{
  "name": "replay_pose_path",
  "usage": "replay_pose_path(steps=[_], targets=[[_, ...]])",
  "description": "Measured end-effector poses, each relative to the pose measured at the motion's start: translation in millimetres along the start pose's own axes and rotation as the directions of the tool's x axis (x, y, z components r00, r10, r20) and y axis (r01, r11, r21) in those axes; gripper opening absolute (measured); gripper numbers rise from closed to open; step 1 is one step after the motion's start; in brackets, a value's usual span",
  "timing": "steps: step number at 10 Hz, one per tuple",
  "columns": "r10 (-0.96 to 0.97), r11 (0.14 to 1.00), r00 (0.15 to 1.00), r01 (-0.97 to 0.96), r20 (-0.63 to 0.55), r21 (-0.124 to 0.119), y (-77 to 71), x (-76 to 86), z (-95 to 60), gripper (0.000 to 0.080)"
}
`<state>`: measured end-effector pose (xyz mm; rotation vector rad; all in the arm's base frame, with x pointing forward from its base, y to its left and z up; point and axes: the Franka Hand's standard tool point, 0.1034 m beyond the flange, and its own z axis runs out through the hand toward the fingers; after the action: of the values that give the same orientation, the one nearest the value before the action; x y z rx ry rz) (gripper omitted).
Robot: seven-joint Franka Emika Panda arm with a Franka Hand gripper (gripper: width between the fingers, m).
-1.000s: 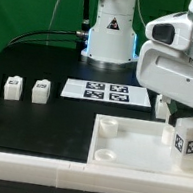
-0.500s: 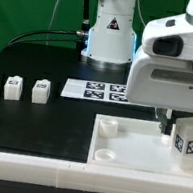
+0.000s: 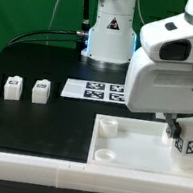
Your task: Assemble one leg
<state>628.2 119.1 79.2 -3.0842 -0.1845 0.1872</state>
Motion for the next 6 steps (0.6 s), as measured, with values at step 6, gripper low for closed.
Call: replay_pose_path(steps=[6], targets=[[0.031, 1.0, 1.0, -0.031, 0.0, 0.0, 2.3, 0.1, 0.3, 0.0293]])
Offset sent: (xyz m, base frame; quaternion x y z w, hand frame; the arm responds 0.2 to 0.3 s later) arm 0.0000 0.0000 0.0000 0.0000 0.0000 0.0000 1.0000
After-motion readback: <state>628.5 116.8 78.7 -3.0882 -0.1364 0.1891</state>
